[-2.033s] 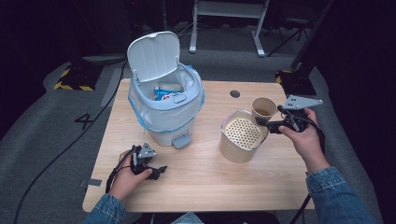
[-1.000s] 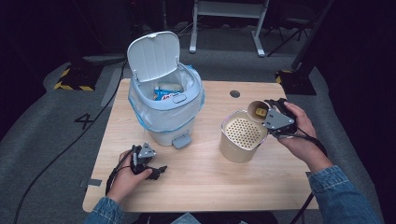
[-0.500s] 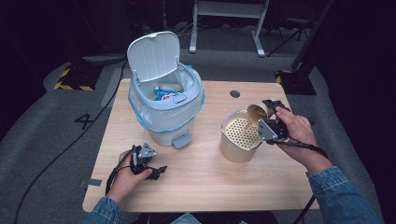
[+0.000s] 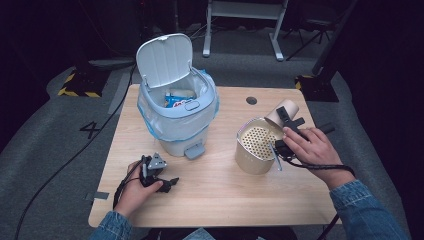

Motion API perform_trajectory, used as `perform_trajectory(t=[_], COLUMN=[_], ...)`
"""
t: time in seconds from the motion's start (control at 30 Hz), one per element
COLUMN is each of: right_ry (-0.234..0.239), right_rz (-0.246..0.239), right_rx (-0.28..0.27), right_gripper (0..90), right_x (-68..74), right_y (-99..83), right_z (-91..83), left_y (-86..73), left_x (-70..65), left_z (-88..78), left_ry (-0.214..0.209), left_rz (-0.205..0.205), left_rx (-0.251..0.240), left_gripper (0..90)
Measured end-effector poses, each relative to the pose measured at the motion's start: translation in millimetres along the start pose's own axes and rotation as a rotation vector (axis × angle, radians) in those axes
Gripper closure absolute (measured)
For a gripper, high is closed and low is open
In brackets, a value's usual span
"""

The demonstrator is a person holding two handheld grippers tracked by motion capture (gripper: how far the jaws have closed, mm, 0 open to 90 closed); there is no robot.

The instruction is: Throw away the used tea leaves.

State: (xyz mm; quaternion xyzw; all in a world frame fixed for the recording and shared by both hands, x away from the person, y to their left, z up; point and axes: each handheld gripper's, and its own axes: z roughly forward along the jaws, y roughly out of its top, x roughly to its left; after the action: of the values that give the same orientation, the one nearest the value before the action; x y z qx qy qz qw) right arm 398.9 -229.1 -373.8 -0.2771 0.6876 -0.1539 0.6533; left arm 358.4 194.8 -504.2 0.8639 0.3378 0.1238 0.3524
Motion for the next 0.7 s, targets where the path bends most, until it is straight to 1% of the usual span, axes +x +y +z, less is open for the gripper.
perform_trajectory(t=[0.07, 0.1, 0.13, 0.17, 0.2, 0.23, 0.27, 0.33, 0.4, 0.5, 0.57, 0.6, 0.63, 0.67, 0.7], right_ry=[-0.033, -0.033, -0.051, -0.079, -0.089, -0.089, -0.101, -0.127, -0.149, -0.174, -0.193, -0.202, -0.202, -0.207, -0.211], right_rz=[-0.065, -0.065, -0.103, -0.154, -0.180, -0.180, -0.198, -0.252, -0.287, -0.330, -0.341, -0.363, -0.363, -0.377, -0.404], right_rx=[0.023, 0.023, 0.037, 0.056, 0.064, 0.064, 0.065, 0.083, 0.094, 0.105, 0.119, 0.131, 0.131, 0.137, 0.139], right_gripper=[35.7, 35.7, 35.7, 35.8, 35.8, 35.8, 35.8, 35.9, 36.0, 36.2, 36.3, 36.3, 36.3, 36.3, 36.3], right_x=[1.9, 1.9, 2.7, 4.7, 5.0, 5.0, 5.6, 5.6, 5.0, 3.1, 2.6, 2.4, 2.4, 2.5, 2.0], right_y=[3.0, 3.0, 4.7, 8.1, 9.2, 9.2, 10.1, 12.7, 15.0, 17.7, 18.6, 19.5, 19.5, 20.0, 22.4], right_z=[-1.0, -1.0, -1.9, -3.5, -4.4, -4.4, -4.5, -6.1, -8.2, -10.2, -10.8, -11.2, -11.2, -11.5, -13.6], left_y=[0.0, 0.0, 0.0, 0.0, 0.0, 0.0, 0.0, 0.0, 0.0, 0.0, 0.0, 0.0, 0.0, 0.0, 0.0], left_x=[0.0, 0.0, 0.0, 0.0, 0.0, 0.0, 0.0, 0.0, 0.0, 0.0, 0.0, 0.0, 0.0, 0.0, 0.0], left_z=[0.0, 0.0, 0.0, 0.0, 0.0, 0.0, 0.0, 0.0, 0.0, 0.0, 0.0, 0.0, 0.0, 0.0, 0.0], left_ry=[0.000, 0.000, 0.000, 0.000, 0.000, 0.000, 0.000, 0.000, 0.000, 0.000, 0.000, 0.000, 0.000, 0.000, 0.000], left_rz=[0.000, 0.000, 0.000, 0.000, 0.000, 0.000, 0.000, 0.000, 0.000, 0.000, 0.000, 0.000, 0.000, 0.000, 0.000], left_rx=[0.000, 0.000, 0.000, 0.000, 0.000, 0.000, 0.000, 0.000, 0.000, 0.000, 0.000, 0.000, 0.000, 0.000, 0.000], left_gripper=[17.1, 17.1, 17.1, 17.1, 17.1, 17.1, 17.1, 17.1, 17.1, 17.1, 17.1, 17.1, 17.1, 17.1, 17.1])
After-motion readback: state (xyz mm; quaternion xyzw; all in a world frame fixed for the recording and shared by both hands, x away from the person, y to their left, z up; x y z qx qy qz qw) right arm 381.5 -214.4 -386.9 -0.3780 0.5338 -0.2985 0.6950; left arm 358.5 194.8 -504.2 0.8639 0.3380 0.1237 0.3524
